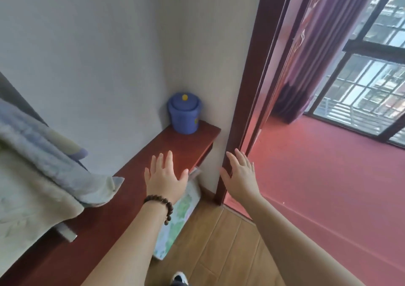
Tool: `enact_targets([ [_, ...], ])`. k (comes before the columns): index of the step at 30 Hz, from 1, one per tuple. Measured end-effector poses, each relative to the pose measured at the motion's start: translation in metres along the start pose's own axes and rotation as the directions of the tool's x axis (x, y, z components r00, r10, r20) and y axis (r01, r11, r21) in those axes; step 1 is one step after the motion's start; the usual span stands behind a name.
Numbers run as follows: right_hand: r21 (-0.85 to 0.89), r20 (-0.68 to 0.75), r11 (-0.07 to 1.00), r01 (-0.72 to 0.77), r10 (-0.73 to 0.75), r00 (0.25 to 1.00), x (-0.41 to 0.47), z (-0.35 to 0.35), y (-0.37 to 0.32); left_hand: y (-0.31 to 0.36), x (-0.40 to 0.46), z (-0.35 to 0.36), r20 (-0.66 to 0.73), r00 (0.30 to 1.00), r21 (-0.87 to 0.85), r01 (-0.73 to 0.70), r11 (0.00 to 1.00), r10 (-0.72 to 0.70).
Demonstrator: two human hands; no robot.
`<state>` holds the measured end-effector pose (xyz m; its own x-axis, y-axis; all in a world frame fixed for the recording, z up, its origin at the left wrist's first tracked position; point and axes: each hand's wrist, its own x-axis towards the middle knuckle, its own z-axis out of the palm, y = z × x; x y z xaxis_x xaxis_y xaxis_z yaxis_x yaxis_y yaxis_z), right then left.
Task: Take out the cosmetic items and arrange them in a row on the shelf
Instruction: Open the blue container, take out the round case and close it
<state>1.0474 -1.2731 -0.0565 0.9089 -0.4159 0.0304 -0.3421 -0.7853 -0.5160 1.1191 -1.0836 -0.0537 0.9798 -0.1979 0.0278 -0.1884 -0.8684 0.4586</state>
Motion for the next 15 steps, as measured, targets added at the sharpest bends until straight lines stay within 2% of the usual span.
enact_targets([
  [7,0.052,0.026,0.995,0.084,-0.086,0.996,0.105,0.018,-0.002,0.011,0.092,0.015,-0.032,0.998,0.015,0.060,0.998,-0.060],
  [15,0.051,0.069,0.993,0.109,-0.113,0.991,0.229,0.039,-0.026,0.026,0.209,0.025,-0.110,0.994,-0.023,0.024,0.999,-0.027],
])
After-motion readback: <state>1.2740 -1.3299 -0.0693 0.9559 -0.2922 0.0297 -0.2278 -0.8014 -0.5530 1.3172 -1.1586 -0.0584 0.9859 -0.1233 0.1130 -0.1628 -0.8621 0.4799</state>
